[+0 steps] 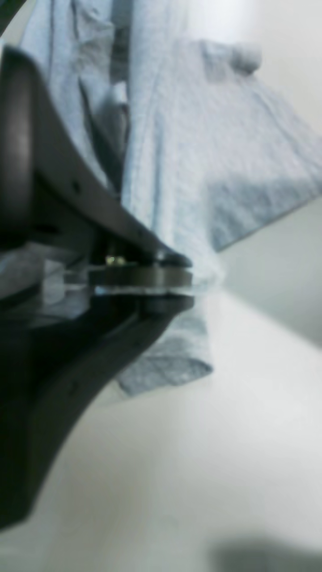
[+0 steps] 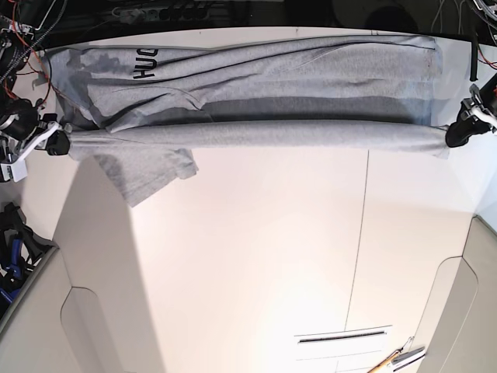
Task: Fold the T-shirt properly
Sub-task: 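Lift the pinched edge and fold it over toward the lettered edge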
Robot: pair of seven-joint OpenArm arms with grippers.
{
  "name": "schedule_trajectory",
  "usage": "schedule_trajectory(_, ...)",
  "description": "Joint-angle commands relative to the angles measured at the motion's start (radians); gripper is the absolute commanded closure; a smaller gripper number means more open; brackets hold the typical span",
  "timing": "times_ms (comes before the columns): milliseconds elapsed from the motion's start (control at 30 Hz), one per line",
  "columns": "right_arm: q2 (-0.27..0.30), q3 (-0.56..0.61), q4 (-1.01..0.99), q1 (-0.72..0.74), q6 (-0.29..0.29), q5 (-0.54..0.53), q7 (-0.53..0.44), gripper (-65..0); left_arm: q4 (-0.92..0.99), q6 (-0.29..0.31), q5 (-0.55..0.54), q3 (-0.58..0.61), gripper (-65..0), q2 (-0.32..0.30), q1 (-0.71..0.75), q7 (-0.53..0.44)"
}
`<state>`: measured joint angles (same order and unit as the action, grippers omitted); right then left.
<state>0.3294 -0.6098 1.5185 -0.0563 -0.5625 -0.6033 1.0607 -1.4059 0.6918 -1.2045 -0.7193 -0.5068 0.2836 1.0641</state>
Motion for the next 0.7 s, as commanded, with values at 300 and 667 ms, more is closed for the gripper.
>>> schedule_trajectory(300, 0.022, -0.012, 0.019, 0.008, -0.003, -0.007, 0.047, 0.0, -0.017, 0.006, -0.109, -0.021, 0.0, -0.022, 0.053, 0.074)
schedule_trajectory(667, 0.022, -0.012, 0.019, 0.009, -0.003, -0.006, 0.061, 0.0, -0.017, 0.006, -0.110, -0.021, 0.0, -0.020, 0.072, 0.132)
